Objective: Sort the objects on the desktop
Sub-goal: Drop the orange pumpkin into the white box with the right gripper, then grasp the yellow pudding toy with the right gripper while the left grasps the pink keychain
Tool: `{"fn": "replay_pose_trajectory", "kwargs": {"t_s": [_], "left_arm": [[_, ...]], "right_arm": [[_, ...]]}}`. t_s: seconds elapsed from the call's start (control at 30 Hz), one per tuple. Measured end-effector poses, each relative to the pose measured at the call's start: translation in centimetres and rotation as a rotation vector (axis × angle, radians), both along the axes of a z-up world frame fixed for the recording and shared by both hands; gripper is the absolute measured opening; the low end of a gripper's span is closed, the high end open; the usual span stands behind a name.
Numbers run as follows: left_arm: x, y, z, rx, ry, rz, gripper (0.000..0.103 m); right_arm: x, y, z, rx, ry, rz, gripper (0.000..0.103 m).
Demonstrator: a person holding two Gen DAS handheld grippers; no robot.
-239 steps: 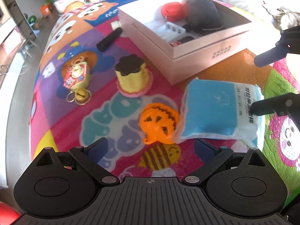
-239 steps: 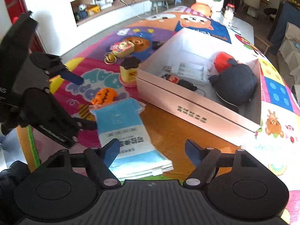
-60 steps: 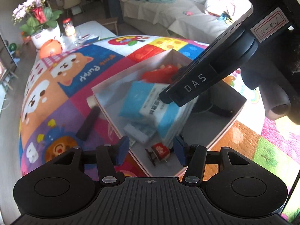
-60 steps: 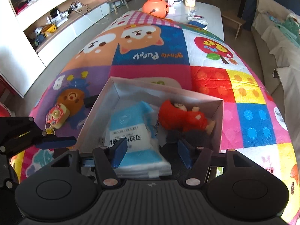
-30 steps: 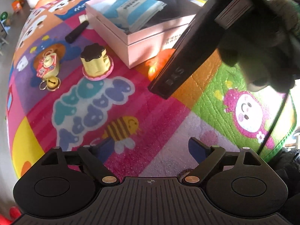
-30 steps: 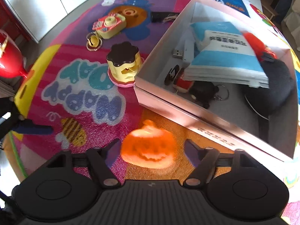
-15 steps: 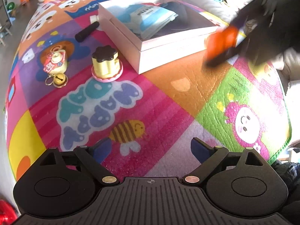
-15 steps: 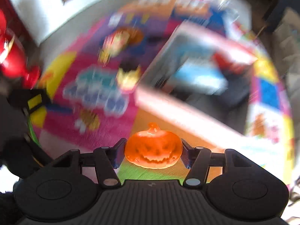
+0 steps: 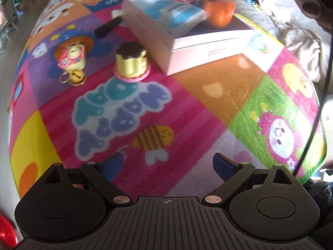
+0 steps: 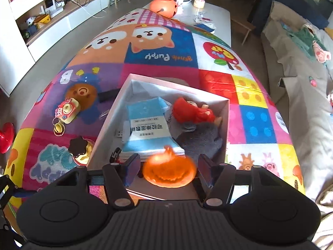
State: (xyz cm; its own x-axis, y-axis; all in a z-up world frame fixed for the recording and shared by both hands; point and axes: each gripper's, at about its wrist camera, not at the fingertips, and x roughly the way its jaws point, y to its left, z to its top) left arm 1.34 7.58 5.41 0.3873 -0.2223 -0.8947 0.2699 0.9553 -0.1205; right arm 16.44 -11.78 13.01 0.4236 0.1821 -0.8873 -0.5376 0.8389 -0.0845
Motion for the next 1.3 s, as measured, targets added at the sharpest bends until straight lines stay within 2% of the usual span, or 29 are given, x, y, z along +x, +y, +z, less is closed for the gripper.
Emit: {"fn": "replay_pose_trajectory", "kwargs": {"t_s": [0.1,0.2,0.3,0.37,0.47,0.57,0.67,0.83,0.97,1.1,1.2,1.27,1.3], "left_arm": [[0.5,0.9,-0.1,-0.001,-0.018,0.031,0.097],[0.8,2.0,0.0,0.008,-0.063,0.078,0.097],[0.2,2.4,0.2,0.101,-0.202,0.106,0.099],[-0.2,2.8,0.1,0.120,-0.253,0.130,0.100],[0.0,3.9,-0.8,0.037,-0.181,0.169,0.100],[0.0,4.1,-1.2,0.043,-0.165,0.167,0.100],[-0.3,4.4,-1.2,0.047,-0.159,0.166,0.100],[-0.8,4.9,-1.3,0.053,-0.159,0.166,0.100],[-0.9,4.7,-1.4,0.057,-0.158,0.163,0.101],[-0.4,4.4,-1.2,0.051,-0.170,0.166,0.101],[0.8,4.5,-1.2,0.034,-0.216,0.203,0.101],[2.2,4.6,-1.3,0.047,-0.265,0.253,0.101],[2.8,4.6,-1.3,0.058,-0.297,0.277,0.101]], "right_arm": [[-0.8,1.0,-0.3,0.023,-0.016,0.045,0.064],[-2.7,3.5,-1.0,0.022,-0.062,0.151,0.064],[-5.4,7.2,-2.9,-0.027,-0.142,0.310,0.061],[-6.4,9.3,-4.4,-0.017,-0.130,0.378,0.057],[-5.9,12.3,-6.1,0.009,-0.096,0.381,0.055],[-4.6,14.8,-7.9,-0.017,-0.097,0.356,0.054],[-4.1,15.4,-9.1,-0.035,-0.023,0.345,0.036],[-8.0,13.7,-9.2,-0.035,0.019,0.453,0.035],[-11.4,10.2,-9.8,-0.067,0.002,0.499,0.036],[-13.9,5.5,-10.3,-0.119,-0.129,0.498,0.037],[-15.3,2.4,-11.2,-0.198,-0.299,0.467,0.038],[-15.5,0.4,-11.9,-0.216,-0.383,0.421,0.046],[-15.2,-0.7,-11.9,-0.186,-0.376,0.381,0.053]]}}
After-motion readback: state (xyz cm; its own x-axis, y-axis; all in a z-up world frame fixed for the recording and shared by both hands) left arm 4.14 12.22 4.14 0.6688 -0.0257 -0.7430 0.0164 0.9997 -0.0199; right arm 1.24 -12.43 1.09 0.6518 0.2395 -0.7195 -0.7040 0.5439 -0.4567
